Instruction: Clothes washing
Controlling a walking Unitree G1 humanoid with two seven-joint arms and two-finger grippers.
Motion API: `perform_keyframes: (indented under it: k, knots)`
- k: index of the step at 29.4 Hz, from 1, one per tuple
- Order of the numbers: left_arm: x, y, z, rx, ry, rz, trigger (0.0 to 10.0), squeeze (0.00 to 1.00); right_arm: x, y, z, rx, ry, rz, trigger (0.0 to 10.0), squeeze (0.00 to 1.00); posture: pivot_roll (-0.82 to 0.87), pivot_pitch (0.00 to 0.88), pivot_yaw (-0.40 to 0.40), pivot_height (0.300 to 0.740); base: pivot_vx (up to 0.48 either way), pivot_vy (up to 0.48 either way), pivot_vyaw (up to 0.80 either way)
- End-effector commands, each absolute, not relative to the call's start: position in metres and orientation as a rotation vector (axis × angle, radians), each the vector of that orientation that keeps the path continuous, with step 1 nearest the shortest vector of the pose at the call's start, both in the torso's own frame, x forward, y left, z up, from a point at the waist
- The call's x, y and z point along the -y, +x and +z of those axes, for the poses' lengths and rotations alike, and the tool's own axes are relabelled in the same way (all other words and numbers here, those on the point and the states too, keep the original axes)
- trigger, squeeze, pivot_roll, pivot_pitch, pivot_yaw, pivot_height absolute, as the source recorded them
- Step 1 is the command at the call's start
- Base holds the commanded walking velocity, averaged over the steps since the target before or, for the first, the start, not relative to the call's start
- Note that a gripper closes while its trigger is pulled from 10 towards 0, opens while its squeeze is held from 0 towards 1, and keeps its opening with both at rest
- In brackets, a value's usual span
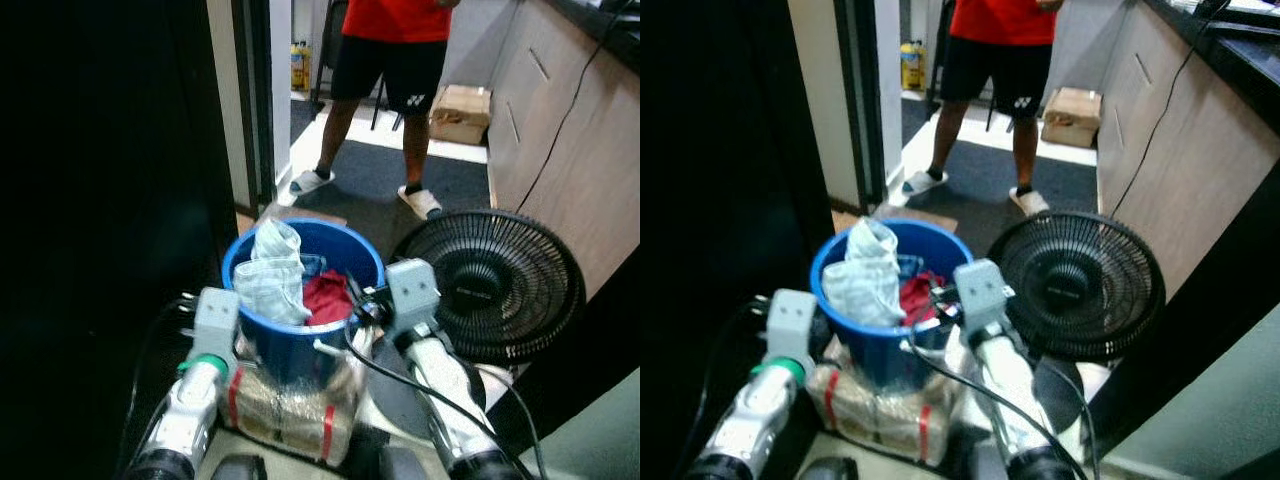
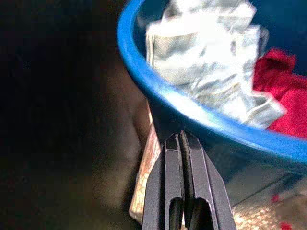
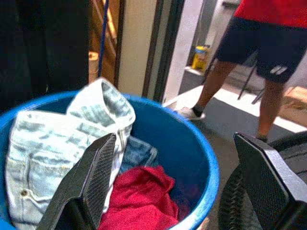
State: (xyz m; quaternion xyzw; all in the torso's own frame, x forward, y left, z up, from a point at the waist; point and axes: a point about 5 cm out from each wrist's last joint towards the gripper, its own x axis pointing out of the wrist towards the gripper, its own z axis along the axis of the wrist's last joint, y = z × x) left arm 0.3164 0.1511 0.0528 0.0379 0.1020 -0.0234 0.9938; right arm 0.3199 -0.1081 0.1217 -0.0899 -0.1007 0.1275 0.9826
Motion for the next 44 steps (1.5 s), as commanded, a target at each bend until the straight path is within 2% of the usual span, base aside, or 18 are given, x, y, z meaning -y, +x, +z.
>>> perform_keyframes:
  k: [1,17,20,24,28,33,39,44]
  knots:
    - [-0.148,0.316,0.052,-0.216,0.075,-0.059,10.0,0.00,0.112,0.318,0.116,0.175,-0.176,0.247,10.0,0.00,0.03,0.001,0.034,0.560,0.000,0.000,0.00]
    - [-0.150,0.319,0.060,-0.204,0.044,-0.040,10.0,0.00,0.116,0.320,0.129,0.214,-0.189,0.258,10.0,0.00,0.04,0.002,0.035,0.530,0.000,0.000,0.00]
    - [-0.150,0.324,0.071,-0.170,0.018,-0.022,10.0,0.00,0.120,0.323,0.139,0.247,-0.197,0.245,10.0,0.00,0.04,0.004,0.036,0.525,0.000,0.000,0.00]
    - [-0.142,0.343,0.131,0.011,-0.058,-0.021,10.0,0.00,0.127,0.327,0.181,0.394,-0.195,0.198,10.0,0.00,0.04,0.021,0.041,0.505,0.000,0.000,0.00]
    - [-0.137,0.343,0.143,0.049,-0.055,-0.045,10.0,0.00,0.128,0.326,0.191,0.429,-0.190,0.188,10.0,0.00,0.04,0.036,0.044,0.495,0.000,0.000,0.00]
    - [-0.133,0.341,0.148,0.070,-0.047,-0.064,10.0,0.00,0.131,0.325,0.194,0.441,-0.202,0.179,10.0,0.00,0.04,0.044,0.046,0.485,0.000,0.000,0.00]
    - [-0.128,0.333,0.140,0.047,0.015,-0.087,10.0,0.00,0.137,0.319,0.163,0.323,-0.249,0.164,10.0,0.00,0.04,0.062,0.052,0.471,0.000,0.000,0.00]
    - [-0.129,0.333,0.139,0.033,0.025,-0.081,10.0,0.00,0.142,0.321,0.159,0.299,-0.303,0.109,10.0,0.00,0.04,0.056,0.054,0.471,0.000,0.000,0.00]
